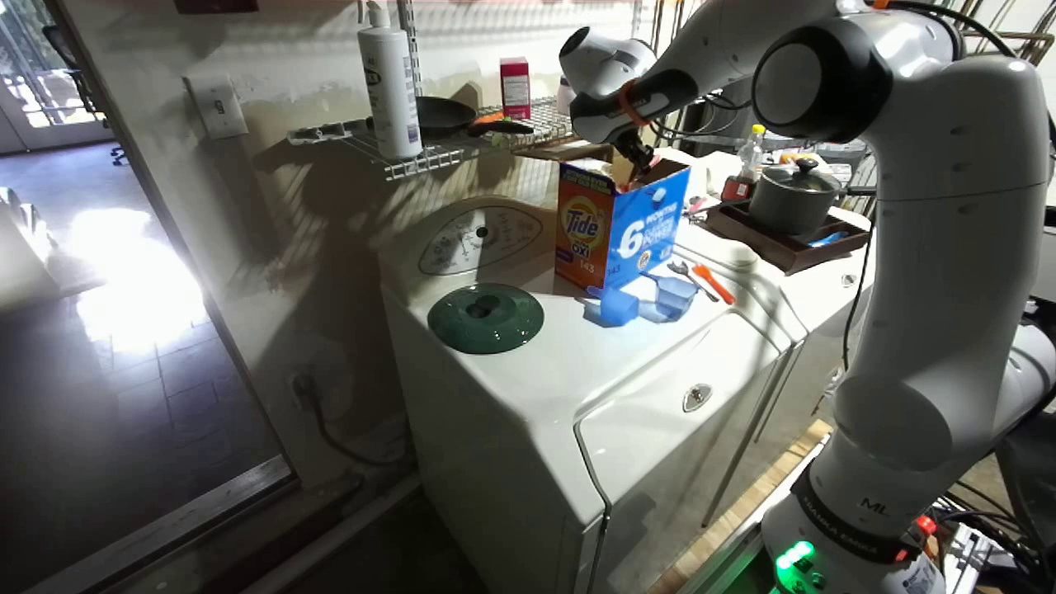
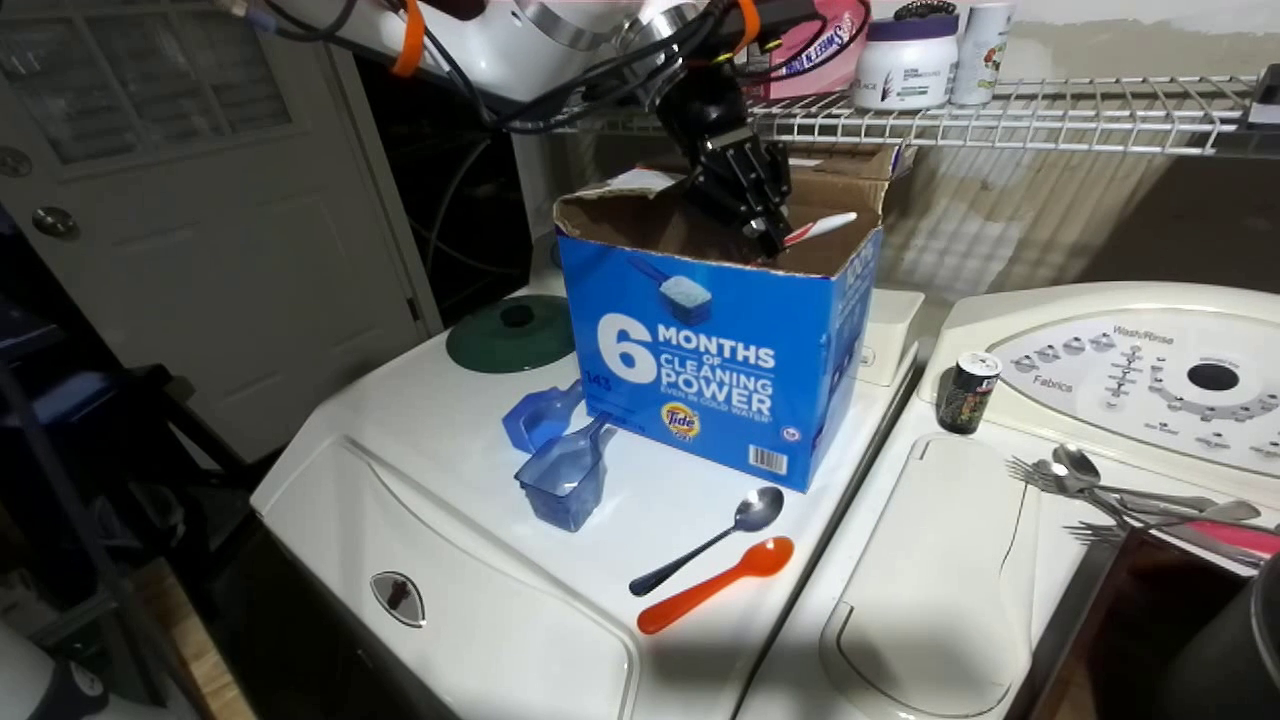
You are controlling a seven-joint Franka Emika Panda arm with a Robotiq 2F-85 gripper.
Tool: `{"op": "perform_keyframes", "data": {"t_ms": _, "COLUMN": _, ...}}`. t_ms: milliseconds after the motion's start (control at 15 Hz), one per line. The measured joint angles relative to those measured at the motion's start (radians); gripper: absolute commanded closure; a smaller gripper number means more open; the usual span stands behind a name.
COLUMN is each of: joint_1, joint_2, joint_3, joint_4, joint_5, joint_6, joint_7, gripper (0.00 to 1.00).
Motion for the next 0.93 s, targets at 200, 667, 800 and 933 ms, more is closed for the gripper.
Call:
{"op": "perform_keyframes", "data": {"t_ms": 200, "joint_1": 0.001, "joint_2": 0.029, "joint_3": 0.001, "joint_4": 0.000, "joint_5": 0.000, "joint_6": -0.006, "joint_7": -0.070, "gripper": 0.96}}
{"op": "perform_keyframes", "data": {"t_ms": 667, "joint_1": 0.006, "joint_2": 0.062, "joint_3": 0.001, "joint_4": 0.006, "joint_5": -0.002, "joint_6": -0.009, "joint_7": -0.132, "gripper": 0.96}}
{"op": "perform_keyframes", "data": {"t_ms": 800, "joint_1": 0.007, "joint_2": 0.062, "joint_3": 0.001, "joint_4": 0.006, "joint_5": -0.002, "joint_6": -0.009, "joint_7": -0.136, "gripper": 0.96}}
{"op": "perform_keyframes", "data": {"t_ms": 933, "joint_1": 0.007, "joint_2": 0.062, "joint_3": 0.002, "joint_4": 0.006, "joint_5": 0.006, "joint_6": -0.009, "joint_7": -0.139, "gripper": 0.96}}
